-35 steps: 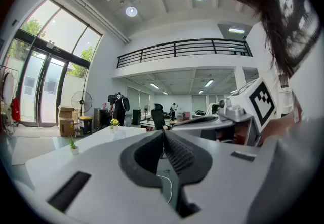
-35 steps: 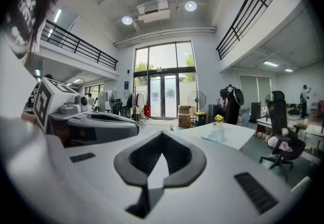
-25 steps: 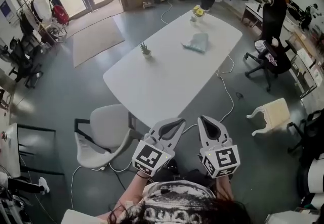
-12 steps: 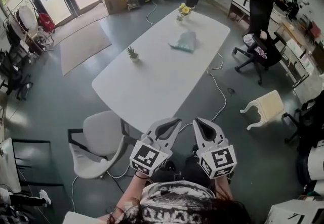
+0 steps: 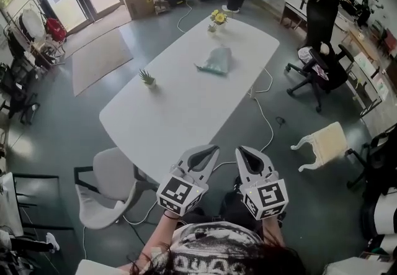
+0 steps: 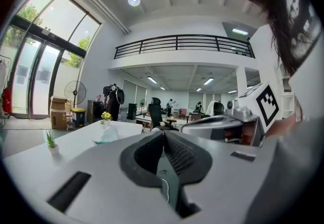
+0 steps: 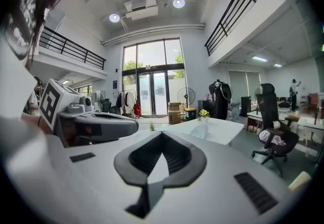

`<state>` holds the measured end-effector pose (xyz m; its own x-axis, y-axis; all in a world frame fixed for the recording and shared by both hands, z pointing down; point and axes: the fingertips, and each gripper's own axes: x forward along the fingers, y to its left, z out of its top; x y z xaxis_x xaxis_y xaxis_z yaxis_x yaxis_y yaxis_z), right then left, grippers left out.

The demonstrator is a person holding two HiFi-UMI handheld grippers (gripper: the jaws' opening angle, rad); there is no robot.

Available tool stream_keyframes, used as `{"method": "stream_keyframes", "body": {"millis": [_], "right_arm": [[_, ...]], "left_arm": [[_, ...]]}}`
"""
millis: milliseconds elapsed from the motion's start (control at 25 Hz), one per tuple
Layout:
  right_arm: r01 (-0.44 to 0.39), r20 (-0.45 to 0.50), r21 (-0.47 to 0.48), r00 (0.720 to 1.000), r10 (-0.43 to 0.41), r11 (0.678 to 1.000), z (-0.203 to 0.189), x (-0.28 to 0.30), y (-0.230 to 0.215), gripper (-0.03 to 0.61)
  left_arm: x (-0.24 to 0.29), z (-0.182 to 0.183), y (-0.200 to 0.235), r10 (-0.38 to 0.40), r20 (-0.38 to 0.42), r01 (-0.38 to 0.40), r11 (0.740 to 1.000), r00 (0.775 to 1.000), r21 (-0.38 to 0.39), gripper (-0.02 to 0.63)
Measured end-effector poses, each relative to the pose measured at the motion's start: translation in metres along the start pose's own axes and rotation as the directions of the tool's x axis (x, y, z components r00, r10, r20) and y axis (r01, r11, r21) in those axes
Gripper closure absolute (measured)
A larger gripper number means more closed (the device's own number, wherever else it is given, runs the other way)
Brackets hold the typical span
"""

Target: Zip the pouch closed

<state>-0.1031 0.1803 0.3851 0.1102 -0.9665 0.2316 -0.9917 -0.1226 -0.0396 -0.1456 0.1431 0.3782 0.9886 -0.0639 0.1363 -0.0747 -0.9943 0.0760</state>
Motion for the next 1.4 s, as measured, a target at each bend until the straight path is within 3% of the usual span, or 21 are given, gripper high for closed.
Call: {"method": "stream_keyframes", "body": {"millis": [320,520,920,1400], "right_arm": [[-0.031,0.004,-0.013,1.000,0.031,0.999,0.018,0.018,-0.123,0.580],[-0.079,0.002,0.009,0.997,0.079,0.997,0.017,0.028,-0.168,0.581],[-0.247,-0.005,0.006,0.969,0.247,0.969,0.014,0.051,-0.171,0.580],[-0.305,-0.042,0.025,0.951,0.306,0.952,0.002,0.091,-0.173,0.580]], "left_arm": [[0.105,0.015,-0.004,0.060,-0.014,-0.060,0.998,0.998,-0.031,0.600],[0.145,0.016,-0.009,0.109,-0.043,-0.110,0.994,0.993,-0.022,0.600],[0.172,0.015,-0.009,0.197,-0.072,-0.199,0.980,0.978,-0.025,0.600],[0.175,0.001,0.035,0.280,-0.110,-0.287,0.957,0.954,-0.053,0.600]]}}
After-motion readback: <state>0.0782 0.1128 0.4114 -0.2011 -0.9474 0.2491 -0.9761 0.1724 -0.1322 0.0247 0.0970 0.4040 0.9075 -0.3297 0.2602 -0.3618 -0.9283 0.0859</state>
